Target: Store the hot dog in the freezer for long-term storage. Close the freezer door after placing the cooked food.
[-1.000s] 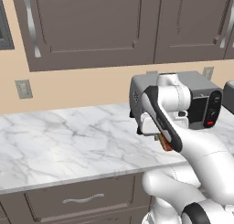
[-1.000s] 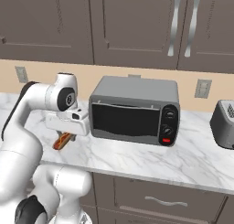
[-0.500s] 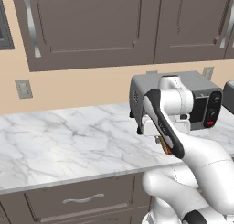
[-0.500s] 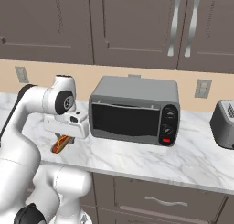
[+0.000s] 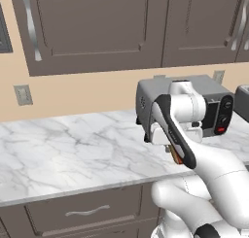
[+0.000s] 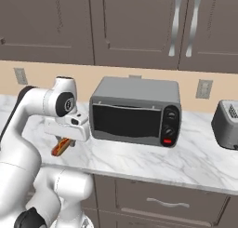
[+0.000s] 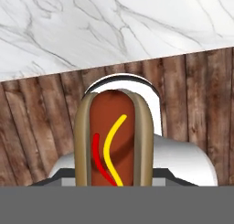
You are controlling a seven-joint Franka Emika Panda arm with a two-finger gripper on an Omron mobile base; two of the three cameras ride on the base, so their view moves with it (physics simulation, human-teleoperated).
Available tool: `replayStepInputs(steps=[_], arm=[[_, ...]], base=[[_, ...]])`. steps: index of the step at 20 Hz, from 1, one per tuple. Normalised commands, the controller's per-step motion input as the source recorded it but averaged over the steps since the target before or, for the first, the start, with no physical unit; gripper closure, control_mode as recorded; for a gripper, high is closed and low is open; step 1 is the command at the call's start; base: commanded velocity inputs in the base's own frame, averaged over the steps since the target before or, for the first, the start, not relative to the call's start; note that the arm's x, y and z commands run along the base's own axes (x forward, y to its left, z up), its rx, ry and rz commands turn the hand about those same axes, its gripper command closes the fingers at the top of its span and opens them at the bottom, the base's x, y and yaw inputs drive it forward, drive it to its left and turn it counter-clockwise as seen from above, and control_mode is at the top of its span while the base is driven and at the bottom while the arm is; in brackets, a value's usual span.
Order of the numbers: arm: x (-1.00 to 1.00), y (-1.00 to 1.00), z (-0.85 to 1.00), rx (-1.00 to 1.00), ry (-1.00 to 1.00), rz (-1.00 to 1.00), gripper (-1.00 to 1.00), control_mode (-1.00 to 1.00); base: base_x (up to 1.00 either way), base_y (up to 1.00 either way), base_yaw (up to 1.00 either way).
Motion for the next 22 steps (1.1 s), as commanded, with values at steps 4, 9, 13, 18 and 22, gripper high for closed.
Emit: replayStepInputs(steps=[4,9,13,18,22], arm=[[0.0,0.0,0.0,0.0,0.0,0.0,1.0,1.0],[0.0,0.0,0.0,0.0,0.0,0.0,1.0,1.0],[0.0,0.0,0.0,0.0,0.0,0.0,1.0,1.0],[0.0,0.0,0.0,0.0,0.0,0.0,1.0,1.0],[0.0,0.0,0.0,0.0,0.0,0.0,1.0,1.0]], base=[[-0.61,-0.02,-0.36],[-0.59,0.0,-0.46],[-0.45,0.0,-0.53],[-0.08,-0.17,-0.63],[-0.04,-0.14,-0.76]])
